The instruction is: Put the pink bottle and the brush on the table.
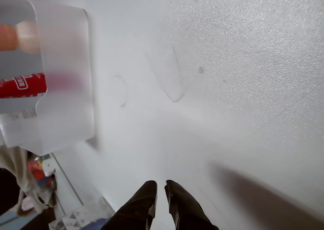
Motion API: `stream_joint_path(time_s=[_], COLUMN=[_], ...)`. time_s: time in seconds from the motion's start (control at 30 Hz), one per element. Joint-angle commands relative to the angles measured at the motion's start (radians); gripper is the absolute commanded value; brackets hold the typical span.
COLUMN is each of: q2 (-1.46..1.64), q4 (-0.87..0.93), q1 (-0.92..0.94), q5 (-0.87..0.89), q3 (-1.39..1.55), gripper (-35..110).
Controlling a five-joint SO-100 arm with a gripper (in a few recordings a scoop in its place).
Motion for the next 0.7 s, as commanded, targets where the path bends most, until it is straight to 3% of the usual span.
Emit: stream_joint_path(time_s=[0.0,0.67], q2=[0.023,0.023], q4=[0.008,0.008], q1=[-0.005,-0.014], q5=[-0.011,-0.011], q3=[0.003,0.003], gripper=[0,0])
